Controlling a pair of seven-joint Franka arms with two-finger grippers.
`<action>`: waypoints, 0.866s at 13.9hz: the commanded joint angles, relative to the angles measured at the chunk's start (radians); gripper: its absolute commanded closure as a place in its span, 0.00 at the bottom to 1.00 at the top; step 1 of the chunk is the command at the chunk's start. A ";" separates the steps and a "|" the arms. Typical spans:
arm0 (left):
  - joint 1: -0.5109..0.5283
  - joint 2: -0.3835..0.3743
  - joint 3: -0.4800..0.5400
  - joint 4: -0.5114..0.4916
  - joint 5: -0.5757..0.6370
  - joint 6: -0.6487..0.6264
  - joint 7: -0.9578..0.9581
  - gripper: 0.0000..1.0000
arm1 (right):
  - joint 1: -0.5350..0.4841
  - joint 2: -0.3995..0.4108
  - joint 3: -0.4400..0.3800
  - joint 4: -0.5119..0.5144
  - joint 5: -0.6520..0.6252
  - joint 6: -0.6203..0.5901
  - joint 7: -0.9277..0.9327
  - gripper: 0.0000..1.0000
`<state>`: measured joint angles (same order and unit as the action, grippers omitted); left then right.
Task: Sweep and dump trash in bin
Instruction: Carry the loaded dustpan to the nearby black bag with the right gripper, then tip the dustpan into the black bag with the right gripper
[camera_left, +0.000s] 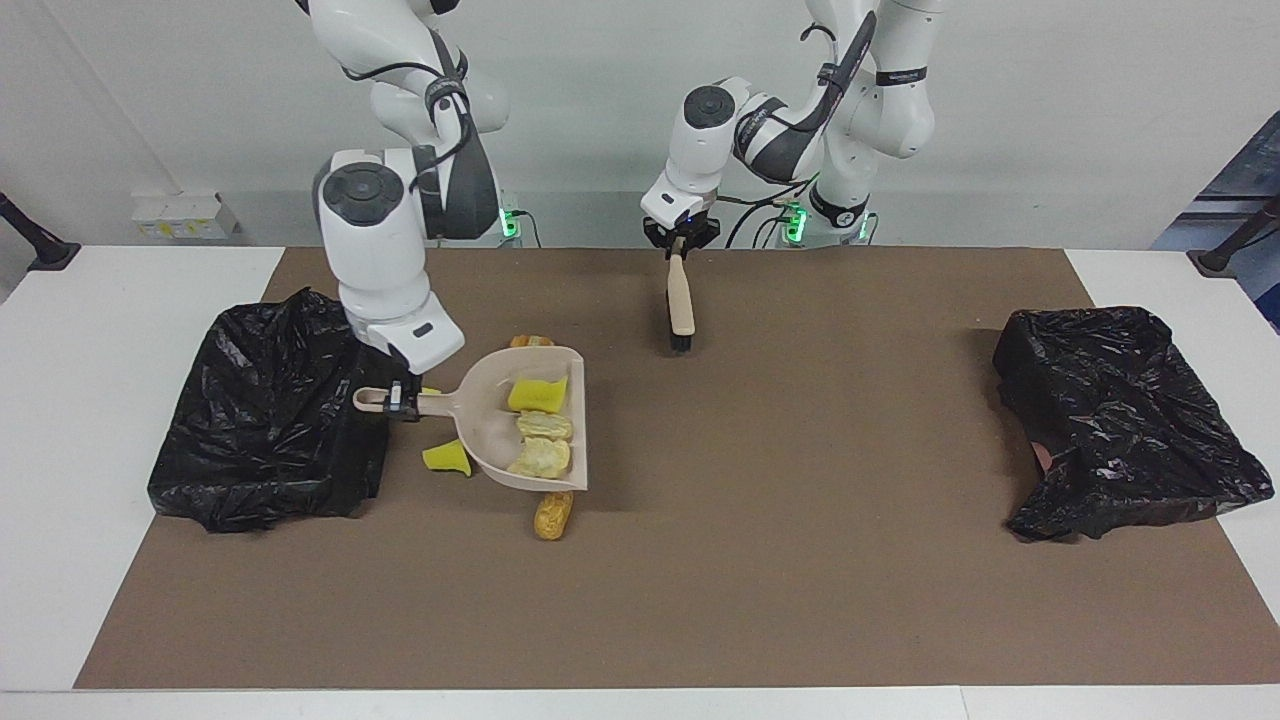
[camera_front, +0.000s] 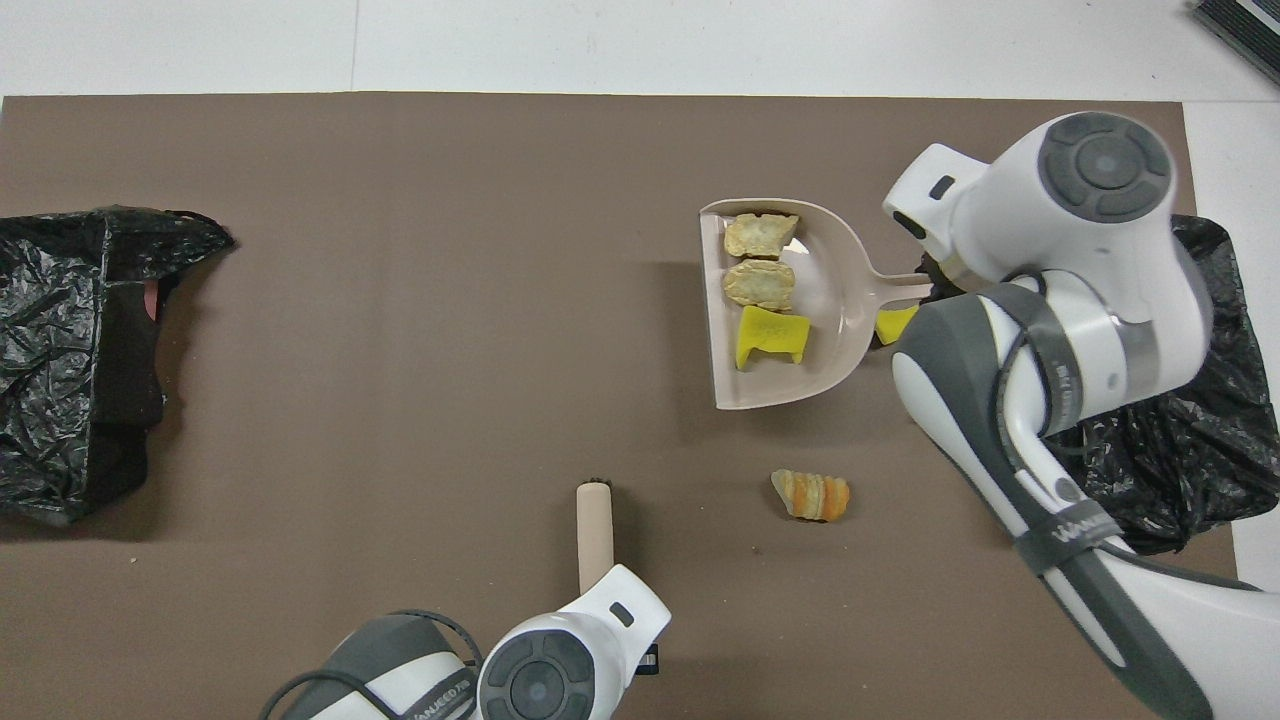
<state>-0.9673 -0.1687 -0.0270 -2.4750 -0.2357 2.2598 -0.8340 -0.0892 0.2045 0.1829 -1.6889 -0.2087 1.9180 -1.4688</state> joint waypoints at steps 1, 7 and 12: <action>-0.016 -0.012 0.013 -0.021 0.019 0.030 -0.111 1.00 | -0.121 -0.083 0.012 -0.025 0.040 -0.040 -0.140 1.00; 0.033 0.012 0.019 0.011 0.019 0.001 -0.110 0.00 | -0.352 -0.120 0.003 -0.047 -0.003 -0.037 -0.375 1.00; 0.214 0.024 0.021 0.062 0.021 -0.014 -0.071 0.00 | -0.426 -0.189 0.001 -0.195 -0.277 0.185 -0.343 1.00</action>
<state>-0.8271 -0.1565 -0.0030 -2.4472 -0.2333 2.2653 -0.9280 -0.4900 0.0868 0.1734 -1.7856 -0.4155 2.0271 -1.8294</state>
